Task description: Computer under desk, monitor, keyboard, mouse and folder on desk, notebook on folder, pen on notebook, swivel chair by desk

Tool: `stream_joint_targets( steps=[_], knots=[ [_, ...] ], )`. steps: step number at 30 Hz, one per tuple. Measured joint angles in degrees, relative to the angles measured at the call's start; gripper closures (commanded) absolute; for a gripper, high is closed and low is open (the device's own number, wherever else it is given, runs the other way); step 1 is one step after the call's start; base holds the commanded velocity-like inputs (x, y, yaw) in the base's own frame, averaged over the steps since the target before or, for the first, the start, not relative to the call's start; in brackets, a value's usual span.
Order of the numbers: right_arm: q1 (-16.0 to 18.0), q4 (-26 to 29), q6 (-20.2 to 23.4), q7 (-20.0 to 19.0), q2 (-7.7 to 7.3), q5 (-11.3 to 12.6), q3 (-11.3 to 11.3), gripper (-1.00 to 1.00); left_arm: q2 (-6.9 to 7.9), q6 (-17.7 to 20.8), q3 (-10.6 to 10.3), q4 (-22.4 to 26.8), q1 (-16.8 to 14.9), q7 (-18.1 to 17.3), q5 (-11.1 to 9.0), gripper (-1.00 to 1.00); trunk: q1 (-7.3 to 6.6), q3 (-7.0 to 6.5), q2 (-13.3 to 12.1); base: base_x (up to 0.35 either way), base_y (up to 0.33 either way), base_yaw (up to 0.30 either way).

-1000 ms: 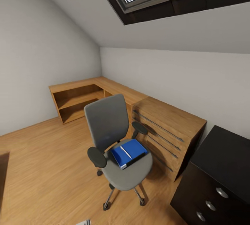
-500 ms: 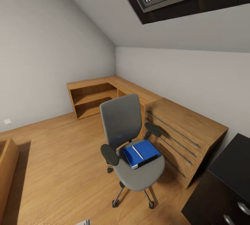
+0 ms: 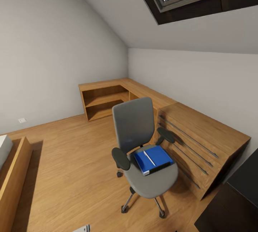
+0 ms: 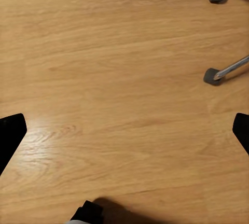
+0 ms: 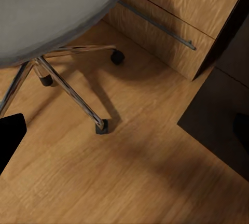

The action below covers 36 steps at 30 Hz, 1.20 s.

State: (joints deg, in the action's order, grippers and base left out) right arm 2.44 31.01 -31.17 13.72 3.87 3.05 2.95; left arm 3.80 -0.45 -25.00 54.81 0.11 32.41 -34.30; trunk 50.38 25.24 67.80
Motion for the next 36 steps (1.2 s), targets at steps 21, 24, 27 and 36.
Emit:
stream_joint_targets(
  steps=[21,24,27,36],
  knots=[
    [0.0,0.2,0.0,0.1,0.12,0.1,0.0,-1.0,0.0,0.0,0.1,0.0,0.0,0.0,0.0,-1.0,0.0,0.0,0.0,0.0,0.0,0.003],
    [0.0,0.2,0.0,0.0,0.13,0.1,0.0,-1.0,0.0,0.0,0.1,0.0,0.0,0.0,0.0,-1.0,0.0,0.0,0.0,0.0,0.0,0.0],
    [0.0,0.2,0.0,0.0,0.13,0.1,-0.1,-1.0,0.0,0.0,0.1,0.0,0.0,0.0,0.0,-1.0,0.0,0.0,0.0,0.0,0.0,0.007],
    [0.0,0.1,-0.1,0.0,0.14,0.1,-0.1,-1.0,0.0,0.0,0.1,0.0,0.0,-0.1,0.0,-1.0,0.0,0.0,0.0,0.0,-0.085,0.242]
  ],
)
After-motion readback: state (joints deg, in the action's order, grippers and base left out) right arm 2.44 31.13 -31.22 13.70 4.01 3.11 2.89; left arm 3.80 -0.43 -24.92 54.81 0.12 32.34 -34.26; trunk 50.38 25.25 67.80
